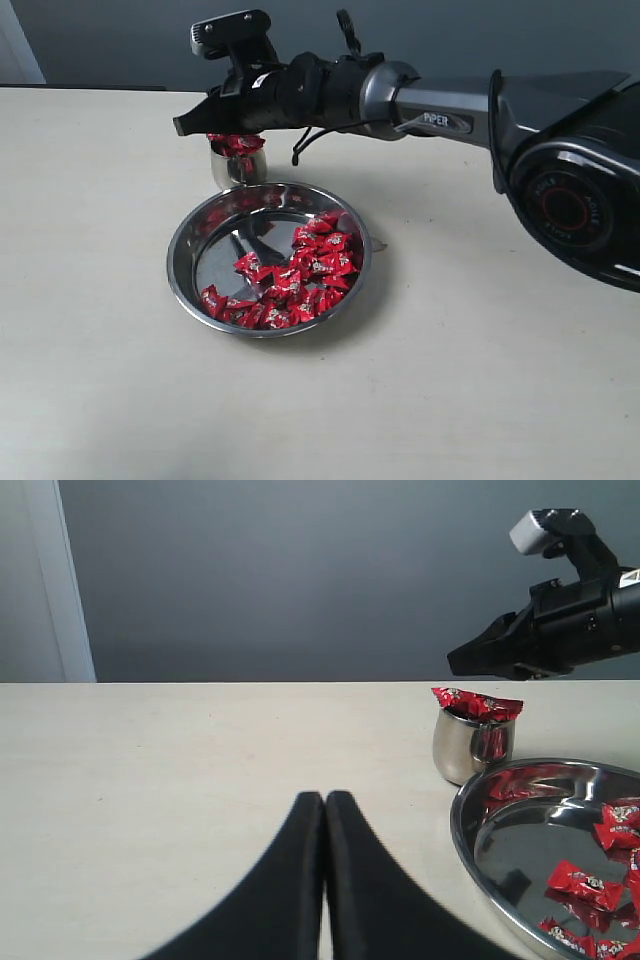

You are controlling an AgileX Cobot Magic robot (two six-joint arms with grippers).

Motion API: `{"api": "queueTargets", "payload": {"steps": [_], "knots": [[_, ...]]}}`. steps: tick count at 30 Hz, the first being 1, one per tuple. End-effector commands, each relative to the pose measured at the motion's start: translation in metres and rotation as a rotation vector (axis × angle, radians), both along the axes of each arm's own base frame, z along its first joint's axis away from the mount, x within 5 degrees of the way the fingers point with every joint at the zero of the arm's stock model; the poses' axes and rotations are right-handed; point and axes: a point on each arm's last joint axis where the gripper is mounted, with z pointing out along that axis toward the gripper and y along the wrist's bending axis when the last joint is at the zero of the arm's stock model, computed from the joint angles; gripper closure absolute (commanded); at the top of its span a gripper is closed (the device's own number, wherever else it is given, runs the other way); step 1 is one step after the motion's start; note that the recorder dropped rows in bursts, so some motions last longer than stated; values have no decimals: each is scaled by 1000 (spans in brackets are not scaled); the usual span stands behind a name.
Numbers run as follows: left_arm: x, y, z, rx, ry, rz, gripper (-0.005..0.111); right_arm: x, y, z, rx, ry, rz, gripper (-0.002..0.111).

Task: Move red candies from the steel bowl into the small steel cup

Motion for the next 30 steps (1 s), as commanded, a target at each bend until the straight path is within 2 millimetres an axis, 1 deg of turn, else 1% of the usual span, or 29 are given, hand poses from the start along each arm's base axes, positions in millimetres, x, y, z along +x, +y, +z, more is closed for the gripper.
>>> {"api": "queueTargets", "payload": {"steps": [1, 4, 7, 11, 15, 20, 26, 29, 30], "knots": [[0, 0, 1, -4, -10, 2, 106, -1, -1, 22, 17, -39, 4, 85], [0, 0, 1, -4, -10, 2, 106, -8, -3, 37, 0, -10, 47, 85], [0, 0, 1, -4, -10, 2, 106, -20, -6, 51, -68, 53, 132, 85], [0, 0, 1, -4, -10, 2, 106, -37, -13, 57, -189, 163, 243, 85], [0, 0, 1, -4, -10, 2, 106, -49, -17, 53, -265, 276, 313, 85], [0, 0, 1, -4, -10, 2, 106, -59, -23, 45, -353, 379, 373, 85], [0, 0, 1, -4, -10, 2, 106, -61, -26, 34, -422, 435, 399, 85], [0, 0, 1, -4, -10, 2, 106, -62, -26, 26, -434, 458, 404, 85], [0, 0, 1, -4, -10, 2, 106, -62, -27, 21, -451, 475, 410, 85]]}}
